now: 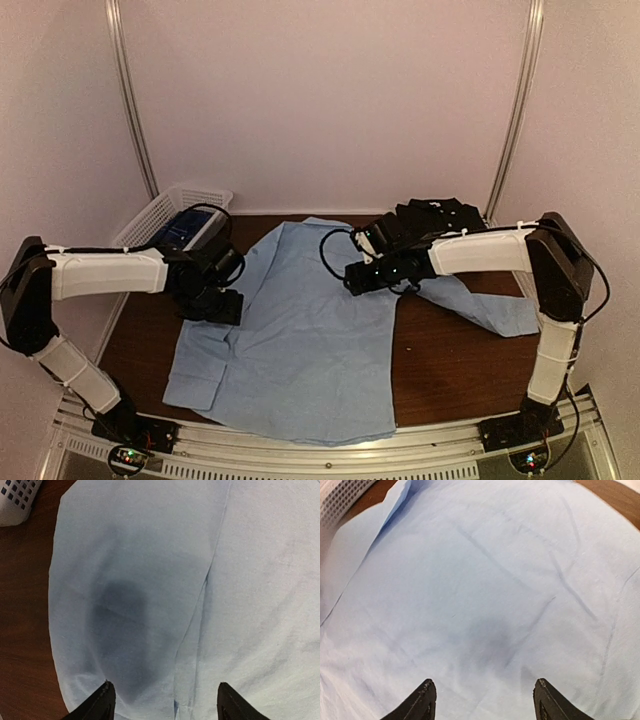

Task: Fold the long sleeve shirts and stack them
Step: Smooth out the flattened shirt at the center of the board.

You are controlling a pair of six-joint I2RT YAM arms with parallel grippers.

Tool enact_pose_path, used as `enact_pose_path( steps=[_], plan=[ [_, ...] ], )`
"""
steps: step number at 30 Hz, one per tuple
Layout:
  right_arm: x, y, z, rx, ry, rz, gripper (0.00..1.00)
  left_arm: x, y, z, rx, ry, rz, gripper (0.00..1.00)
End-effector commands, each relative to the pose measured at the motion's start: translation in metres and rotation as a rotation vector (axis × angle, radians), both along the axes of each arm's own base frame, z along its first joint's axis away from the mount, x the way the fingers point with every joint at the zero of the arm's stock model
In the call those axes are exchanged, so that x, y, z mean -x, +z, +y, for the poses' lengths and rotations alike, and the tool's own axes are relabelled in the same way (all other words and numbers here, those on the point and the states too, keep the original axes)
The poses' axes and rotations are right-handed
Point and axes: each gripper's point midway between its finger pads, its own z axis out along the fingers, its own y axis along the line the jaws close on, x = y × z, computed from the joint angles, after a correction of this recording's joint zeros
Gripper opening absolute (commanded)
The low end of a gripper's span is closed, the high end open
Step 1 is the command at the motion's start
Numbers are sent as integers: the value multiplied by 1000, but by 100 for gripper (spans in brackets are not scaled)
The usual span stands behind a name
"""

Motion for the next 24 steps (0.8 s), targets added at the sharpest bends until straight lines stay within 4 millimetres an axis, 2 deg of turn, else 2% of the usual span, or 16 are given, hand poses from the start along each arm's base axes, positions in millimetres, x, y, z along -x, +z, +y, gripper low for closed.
enact_pose_path(
  steps=[1,5,11,14,17,19,24],
  plan=[
    [45,-14,26,-2,72,48,68,28,-11,16,8,38,59,73],
    [65,-31,33,20,98,76,68,36,-21,15,19,28,85,74],
    [77,-49,28,78,93,94,68,31,-30,13,-16,20,89,73],
    [82,-54,26,98,91,94,68,28,-36,18,-56,33,84,69],
    [88,-58,24,119,95,99,68,23,-36,23,-92,52,64,57],
    [91,-61,22,135,94,98,68,18,-31,27,-115,64,40,45],
    [102,-73,16,168,108,116,67,-4,-4,37,-182,99,-40,8]
  ],
)
